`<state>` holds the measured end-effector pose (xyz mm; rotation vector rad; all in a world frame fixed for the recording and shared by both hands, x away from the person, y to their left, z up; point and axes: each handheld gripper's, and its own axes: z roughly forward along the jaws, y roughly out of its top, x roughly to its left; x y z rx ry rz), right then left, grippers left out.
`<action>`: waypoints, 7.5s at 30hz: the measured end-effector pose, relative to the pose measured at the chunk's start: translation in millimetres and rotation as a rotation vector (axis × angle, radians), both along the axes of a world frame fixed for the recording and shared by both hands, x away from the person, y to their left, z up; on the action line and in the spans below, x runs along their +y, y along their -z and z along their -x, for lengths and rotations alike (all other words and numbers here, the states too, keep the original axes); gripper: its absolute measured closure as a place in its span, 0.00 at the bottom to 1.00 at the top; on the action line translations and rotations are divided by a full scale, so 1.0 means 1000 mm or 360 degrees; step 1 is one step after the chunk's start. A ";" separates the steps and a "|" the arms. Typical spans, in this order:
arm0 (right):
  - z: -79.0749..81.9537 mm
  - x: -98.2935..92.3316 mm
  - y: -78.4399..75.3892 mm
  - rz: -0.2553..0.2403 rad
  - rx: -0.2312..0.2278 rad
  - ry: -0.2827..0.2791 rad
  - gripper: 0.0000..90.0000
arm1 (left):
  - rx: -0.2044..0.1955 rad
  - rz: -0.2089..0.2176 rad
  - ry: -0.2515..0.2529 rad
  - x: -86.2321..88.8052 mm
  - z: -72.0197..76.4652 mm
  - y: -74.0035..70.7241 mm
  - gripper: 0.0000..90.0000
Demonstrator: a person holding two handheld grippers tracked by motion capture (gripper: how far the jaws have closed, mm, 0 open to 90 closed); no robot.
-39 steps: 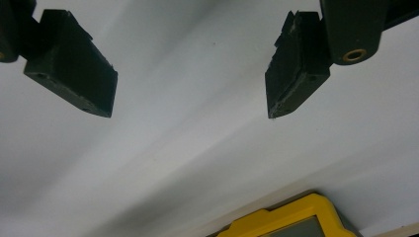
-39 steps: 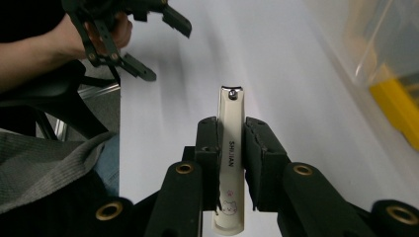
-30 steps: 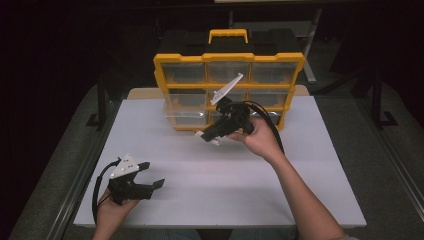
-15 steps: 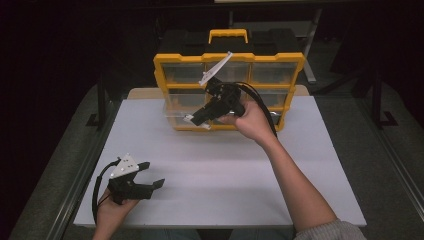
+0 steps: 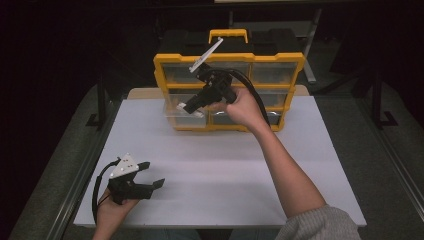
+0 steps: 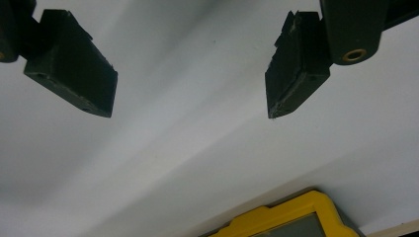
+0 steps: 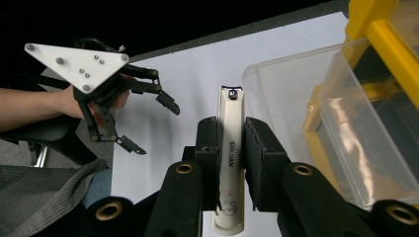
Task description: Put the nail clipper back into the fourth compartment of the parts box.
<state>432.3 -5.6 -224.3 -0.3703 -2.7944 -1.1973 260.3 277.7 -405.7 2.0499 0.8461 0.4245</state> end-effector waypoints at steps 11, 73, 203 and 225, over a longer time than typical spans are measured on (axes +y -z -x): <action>-0.012 0.008 -0.006 0.0013 -0.0015 0.0022 0.84 | -0.0009 0.0000 0.0005 0.000 0.000 0.000 0.22; -0.046 0.032 0.028 0.0215 -0.0048 0.0181 0.84 | -0.0016 0.0020 0.0006 0.000 0.000 0.000 0.22; 0.042 -0.140 0.100 -0.0205 -0.0145 0.0559 0.18 | 0.0000 -0.0003 0.0018 -0.003 0.000 0.002 0.21; 0.061 -0.167 0.130 -0.0206 -0.0097 0.0639 0.17 | -0.0005 0.0005 0.0009 -0.003 -0.001 0.002 0.21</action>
